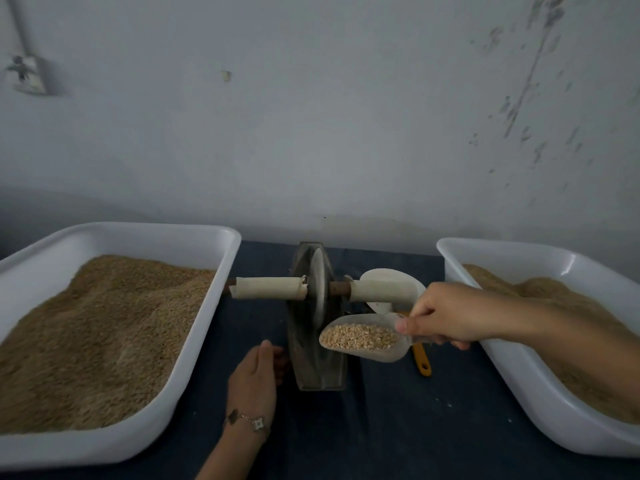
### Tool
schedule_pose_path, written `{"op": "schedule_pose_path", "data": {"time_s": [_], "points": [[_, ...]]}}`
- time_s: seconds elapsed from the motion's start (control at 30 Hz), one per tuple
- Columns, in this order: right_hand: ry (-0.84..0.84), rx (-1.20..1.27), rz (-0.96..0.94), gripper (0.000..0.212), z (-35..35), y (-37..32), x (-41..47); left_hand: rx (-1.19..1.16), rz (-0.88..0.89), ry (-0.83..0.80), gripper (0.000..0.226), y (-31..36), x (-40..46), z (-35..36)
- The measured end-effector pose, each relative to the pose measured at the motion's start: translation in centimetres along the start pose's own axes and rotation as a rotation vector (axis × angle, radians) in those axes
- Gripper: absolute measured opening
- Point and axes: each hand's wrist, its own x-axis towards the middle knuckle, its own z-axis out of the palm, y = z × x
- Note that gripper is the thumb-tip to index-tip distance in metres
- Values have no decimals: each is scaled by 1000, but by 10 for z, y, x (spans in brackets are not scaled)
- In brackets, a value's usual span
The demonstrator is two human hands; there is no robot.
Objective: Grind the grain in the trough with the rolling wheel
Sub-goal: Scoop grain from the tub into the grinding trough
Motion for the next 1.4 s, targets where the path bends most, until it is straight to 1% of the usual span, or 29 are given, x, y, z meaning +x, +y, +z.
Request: {"op": "schedule_pose_path", "data": {"time_s": [0.13,0.37,0.47,0.67,0.9,0.97,1.23,1.33,1.4], "points": [[-52,-171,4,51,-11,-15,9,3,8,-4,34,0,-2,-1],[-177,-456,92,52,-32,-61,26,3,10,-15,35,3,-3,0],[-236,-561,156,51,-38,-85,35,-12,7,-12,35,2,-3,0],[-372,-711,318,63,-38,-123,52,-16,6,12,34,0,-1,0],[-377,-934,352,59,-37,-155,57,-15,20,6,35,0,-3,0],[-371,-965,363,56,-36,-161,58,-12,23,6,35,0,-3,-1],[-348,-1043,318,56,-43,-175,57,10,27,2,36,-6,-1,-1],[-359,-974,353,61,-57,-164,47,25,32,-3,35,-7,-1,-1],[-317,-867,349,65,-74,-141,35,59,37,-11,34,-6,-2,-1]]}}
